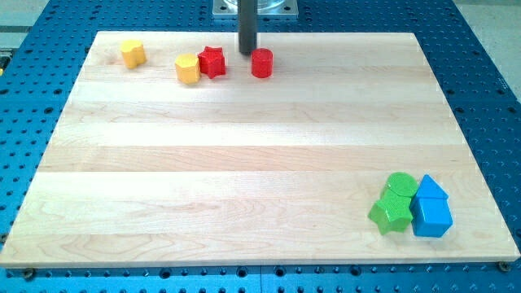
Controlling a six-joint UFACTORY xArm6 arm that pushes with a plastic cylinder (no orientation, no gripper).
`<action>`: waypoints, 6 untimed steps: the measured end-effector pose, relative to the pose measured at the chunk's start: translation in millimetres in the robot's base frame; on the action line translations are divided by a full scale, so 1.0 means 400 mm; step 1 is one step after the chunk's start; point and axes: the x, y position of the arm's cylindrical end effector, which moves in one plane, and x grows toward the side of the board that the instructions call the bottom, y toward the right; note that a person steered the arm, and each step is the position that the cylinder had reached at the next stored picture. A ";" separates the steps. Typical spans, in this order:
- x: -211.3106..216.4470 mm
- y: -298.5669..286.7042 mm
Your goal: Move hexagon along with red star below heart
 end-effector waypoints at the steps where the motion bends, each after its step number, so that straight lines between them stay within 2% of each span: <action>1: 0.069 -0.102; 2: 0.088 -0.145; 4: 0.261 -0.135; 6: 0.234 -0.294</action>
